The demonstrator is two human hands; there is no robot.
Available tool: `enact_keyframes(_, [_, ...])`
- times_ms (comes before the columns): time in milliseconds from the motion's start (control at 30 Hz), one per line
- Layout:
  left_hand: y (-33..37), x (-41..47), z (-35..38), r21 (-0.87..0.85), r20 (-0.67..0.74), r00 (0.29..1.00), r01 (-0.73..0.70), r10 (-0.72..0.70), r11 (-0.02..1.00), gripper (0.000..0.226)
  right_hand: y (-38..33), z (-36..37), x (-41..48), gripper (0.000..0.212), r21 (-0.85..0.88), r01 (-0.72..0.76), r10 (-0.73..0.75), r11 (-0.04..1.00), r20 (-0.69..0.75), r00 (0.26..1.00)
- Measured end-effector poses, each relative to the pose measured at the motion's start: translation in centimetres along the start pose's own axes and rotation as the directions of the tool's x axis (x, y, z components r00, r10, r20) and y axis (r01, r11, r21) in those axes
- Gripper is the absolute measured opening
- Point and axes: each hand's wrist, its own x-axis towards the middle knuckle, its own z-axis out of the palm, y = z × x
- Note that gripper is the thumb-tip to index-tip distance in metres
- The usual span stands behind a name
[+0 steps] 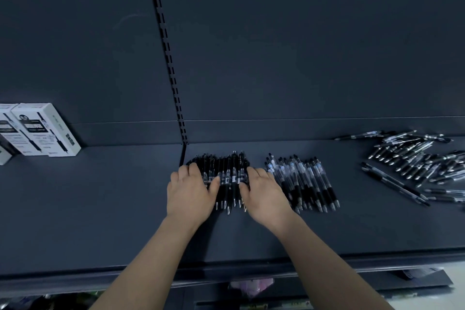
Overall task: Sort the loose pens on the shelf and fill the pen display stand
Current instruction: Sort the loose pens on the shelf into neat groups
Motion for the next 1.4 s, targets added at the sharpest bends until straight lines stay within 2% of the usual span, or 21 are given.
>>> enact_keyframes(233, [5.2,-0.9,-1.1,-0.037,-0.089,0.977,-0.197,0.193,0.980,0.050,3.4,-4.2,-1.9,0.051,-0.030,0.052,-0.056,0.998,-0.136,0.989])
enact_keyframes(433, [12.1,-1.7,-0.4,-0.094,-0.082,0.932,-0.361,0.354,0.928,0.054,10.0,-8.5,-4.1,0.046,-0.054,-0.038,0.024,0.998,-0.237,0.971])
enact_keyframes(567, [17.5,-1.9,1.8,-0.132,-0.066,0.901,-0.434,0.429,0.891,0.049,15.8,-10.9,-5.0,0.036,-0.040,-0.125,0.112,0.991,-0.238,0.965])
enact_keyframes(700, [23.5,-2.1,4.9,-0.190,-0.009,0.874,-0.478,0.485,0.858,0.039,22.7,-13.9,-5.5,0.032,-0.035,-0.166,0.153,0.985,-0.244,0.958])
enact_keyframes(867, [30.3,-2.1,9.4,-0.270,0.147,0.795,-0.540,0.588,0.798,0.036,30.5,-17.6,-6.0,0.034,0.001,-0.245,0.239,0.969,-0.219,0.946])
enact_keyframes(1000, [34.0,-2.0,12.2,-0.232,0.229,0.755,-0.571,0.614,0.788,0.036,34.3,-19.0,-6.4,0.028,0.053,-0.213,0.219,0.976,-0.223,0.950])
enact_keyframes(1100, [35.1,-1.9,13.3,-0.152,0.243,0.766,-0.576,0.595,0.803,0.031,36.1,-19.3,-6.2,0.016,0.103,-0.158,0.177,0.982,-0.212,0.961])
enact_keyframes(1200, [35.3,-1.9,13.5,-0.125,0.260,0.784,-0.551,0.564,0.825,0.029,37.1,-19.1,-5.4,0.015,0.123,-0.074,0.093,0.990,-0.163,0.982])
enact_keyframes(1400, [34.4,-1.8,12.7,-0.047,0.324,0.758,-0.585,0.566,0.810,0.024,36.7,-18.1,-3.6,0.015,0.162,-0.014,0.018,0.987,-0.019,1.000])
